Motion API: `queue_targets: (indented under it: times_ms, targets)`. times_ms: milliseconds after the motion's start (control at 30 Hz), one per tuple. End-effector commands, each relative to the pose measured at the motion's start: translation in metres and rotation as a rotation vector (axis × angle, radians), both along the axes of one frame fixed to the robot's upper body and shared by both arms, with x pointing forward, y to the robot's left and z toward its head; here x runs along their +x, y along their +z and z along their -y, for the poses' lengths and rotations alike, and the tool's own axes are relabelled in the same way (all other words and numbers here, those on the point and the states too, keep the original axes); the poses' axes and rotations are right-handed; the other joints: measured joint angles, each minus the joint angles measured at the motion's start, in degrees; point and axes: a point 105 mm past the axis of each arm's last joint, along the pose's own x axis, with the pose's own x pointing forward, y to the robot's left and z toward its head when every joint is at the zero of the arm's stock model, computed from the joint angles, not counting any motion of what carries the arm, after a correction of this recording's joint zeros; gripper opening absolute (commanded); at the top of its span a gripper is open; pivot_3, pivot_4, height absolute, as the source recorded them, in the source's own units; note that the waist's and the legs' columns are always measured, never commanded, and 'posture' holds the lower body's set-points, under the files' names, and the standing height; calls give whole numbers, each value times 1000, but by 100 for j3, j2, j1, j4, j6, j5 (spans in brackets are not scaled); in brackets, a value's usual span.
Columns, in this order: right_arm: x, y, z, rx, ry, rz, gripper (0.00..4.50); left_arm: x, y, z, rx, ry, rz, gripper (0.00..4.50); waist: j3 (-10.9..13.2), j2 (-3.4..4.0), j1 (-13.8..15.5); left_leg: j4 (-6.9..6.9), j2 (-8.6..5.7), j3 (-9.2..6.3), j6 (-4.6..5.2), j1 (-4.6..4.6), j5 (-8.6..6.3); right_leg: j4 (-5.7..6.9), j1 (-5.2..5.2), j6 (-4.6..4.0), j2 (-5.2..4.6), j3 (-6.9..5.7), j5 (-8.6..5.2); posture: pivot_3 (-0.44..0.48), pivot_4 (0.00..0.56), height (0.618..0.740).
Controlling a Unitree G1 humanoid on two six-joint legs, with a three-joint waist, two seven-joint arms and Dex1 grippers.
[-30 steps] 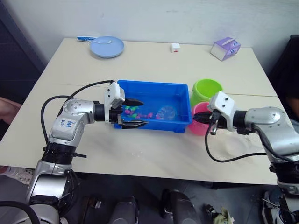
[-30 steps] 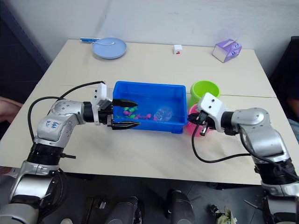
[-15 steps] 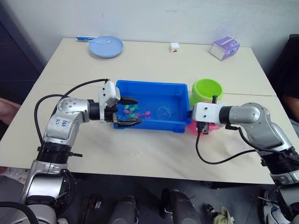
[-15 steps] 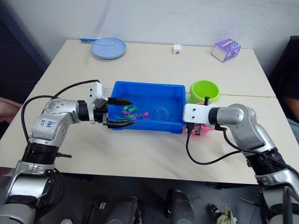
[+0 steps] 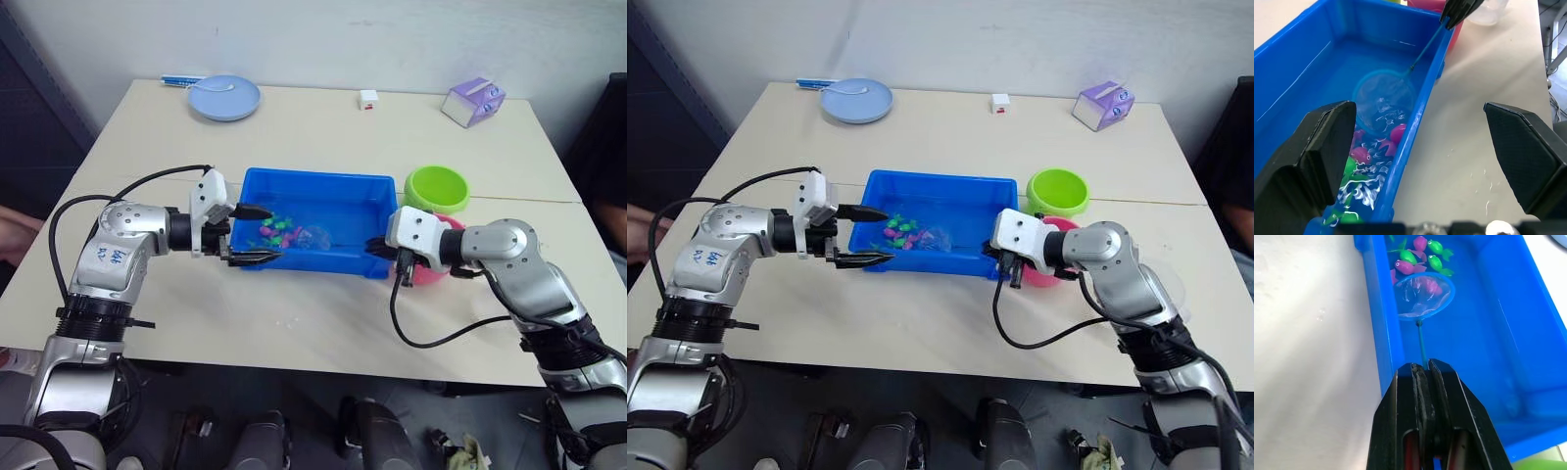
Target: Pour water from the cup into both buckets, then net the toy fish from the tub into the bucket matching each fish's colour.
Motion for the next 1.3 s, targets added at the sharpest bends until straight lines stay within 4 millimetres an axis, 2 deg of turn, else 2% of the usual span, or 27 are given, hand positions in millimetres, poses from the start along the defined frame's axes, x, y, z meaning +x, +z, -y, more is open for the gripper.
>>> queue_targets:
  times_ms: [33,267,467,667,800,1133,1233,1300]
  targets:
    - [8,13,0,-144,38,197,800,-3,5,-13,11,19,18,4500,0,1,-9,0,0,0,0,0,0,0,0,0,0,0,0,0,150,739]
    - [15,7,-14,-247,146,290,800,-4,6,-25,23,47,17,4500,1,1,-17,0,1,2,0,1,0,1,-1,0,1,1,0,0,150,739]
    - [3,-5,-29,-210,239,221,800,-4,8,-33,29,76,25,4500,1,2,-12,0,1,1,0,0,0,0,0,0,0,0,0,0,150,739]
    - [2,4,-32,18,155,56,800,-3,9,-33,21,84,32,4500,1,2,-9,1,1,-1,0,0,0,1,0,0,0,-1,0,0,150,739]
    - [5,3,-28,119,73,-43,800,-3,8,-35,19,91,29,4500,1,2,-13,1,1,-1,0,0,0,2,0,0,0,0,0,0,150,739]
    - [2,2,-26,258,-15,-220,800,-1,7,-42,-2,123,20,4500,2,3,-12,1,1,-1,0,0,0,2,0,0,0,0,0,0,150,739]
    - [-3,15,-21,338,-41,-267,800,-1,10,-40,-35,117,10,4500,2,3,-9,0,1,-2,0,0,0,2,0,0,0,0,0,0,150,739]
    - [-11,27,-14,389,-55,-290,800,-3,16,-31,-96,92,-9,4500,2,3,-6,0,0,-2,0,-1,0,1,-1,0,-1,0,0,0,150,739]
